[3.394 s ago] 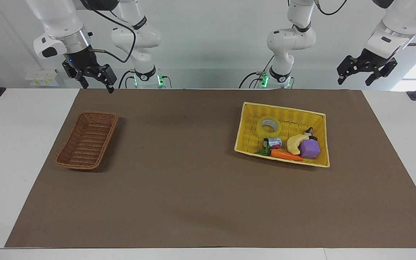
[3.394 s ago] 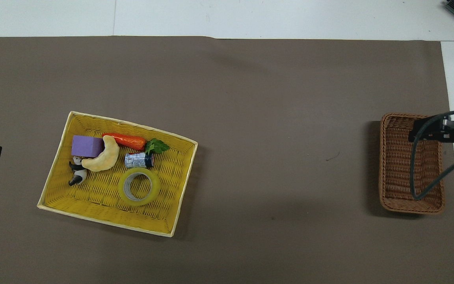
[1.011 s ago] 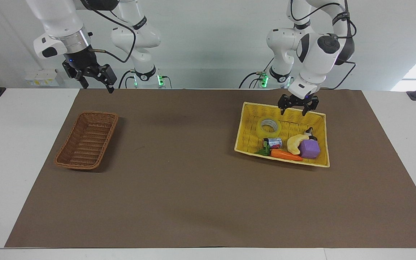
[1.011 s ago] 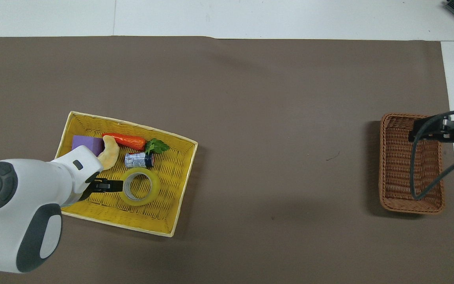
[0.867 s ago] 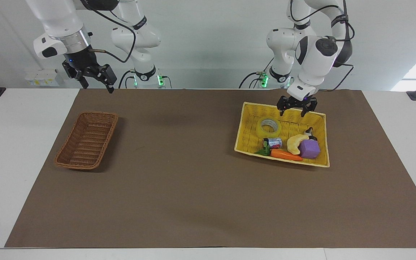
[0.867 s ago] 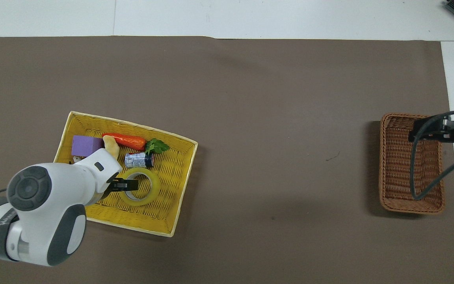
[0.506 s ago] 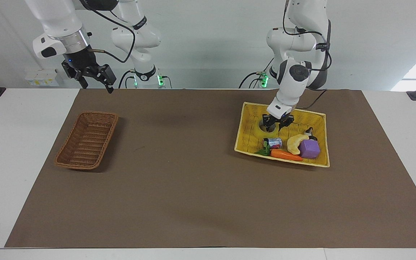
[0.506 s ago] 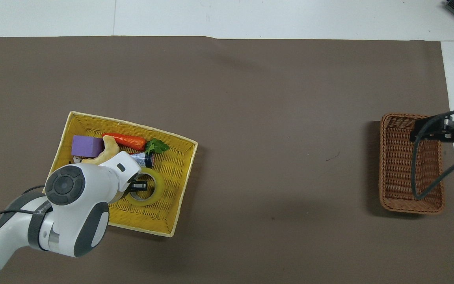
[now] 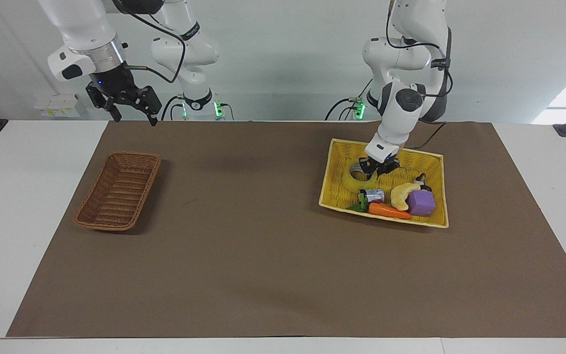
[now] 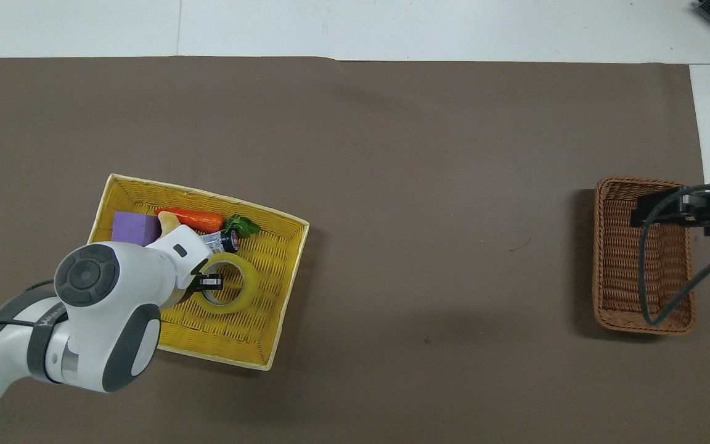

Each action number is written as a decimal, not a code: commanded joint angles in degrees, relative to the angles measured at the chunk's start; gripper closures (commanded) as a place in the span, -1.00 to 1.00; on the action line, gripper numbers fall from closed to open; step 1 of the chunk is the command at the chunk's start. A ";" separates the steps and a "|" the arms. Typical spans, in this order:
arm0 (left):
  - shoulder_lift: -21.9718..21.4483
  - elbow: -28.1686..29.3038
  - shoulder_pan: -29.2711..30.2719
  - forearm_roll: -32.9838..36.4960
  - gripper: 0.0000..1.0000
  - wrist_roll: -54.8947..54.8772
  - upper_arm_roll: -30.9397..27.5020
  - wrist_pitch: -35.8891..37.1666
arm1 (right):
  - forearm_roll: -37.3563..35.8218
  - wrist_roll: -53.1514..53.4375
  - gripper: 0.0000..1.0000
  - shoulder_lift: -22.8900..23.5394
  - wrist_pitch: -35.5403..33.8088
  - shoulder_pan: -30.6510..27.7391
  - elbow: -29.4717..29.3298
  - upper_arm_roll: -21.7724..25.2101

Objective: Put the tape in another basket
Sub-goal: 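Reach the left gripper into the yellow basket and grasp the tape roll, then lift the tape with the left gripper while the right gripper approaches it, then grasp the tape with the right gripper while the left gripper releases it, then carry the tape to the wicker basket with the right gripper while the left withdraws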

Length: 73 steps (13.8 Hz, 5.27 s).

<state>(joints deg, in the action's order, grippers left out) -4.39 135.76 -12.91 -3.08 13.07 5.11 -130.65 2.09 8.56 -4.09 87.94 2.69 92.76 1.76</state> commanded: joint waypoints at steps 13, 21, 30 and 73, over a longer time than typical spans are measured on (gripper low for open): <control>-1.94 -19.13 -4.92 -24.76 1.00 1.26 0.25 19.91 | 18.56 -1.18 -1.00 -0.21 9.61 13.38 10.06 -0.36; -3.52 -16.67 -16.52 -35.24 1.00 1.34 0.25 8.58 | 40.42 0.14 -1.00 -0.21 10.59 12.95 18.23 -0.27; -3.00 -17.81 -20.66 -35.50 1.00 6.35 1.48 5.50 | 46.78 -0.12 -1.00 -2.58 7.17 10.58 22.81 -0.18; -1.94 -33.26 14.05 0.34 -1.00 -17.35 2.36 30.52 | -17.63 -59.51 1.00 6.11 26.48 -11.39 22.37 0.26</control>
<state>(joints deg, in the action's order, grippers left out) -7.60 107.24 -0.45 -6.42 -0.07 6.70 -105.25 -12.23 -46.58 2.34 110.81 -7.87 113.07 2.71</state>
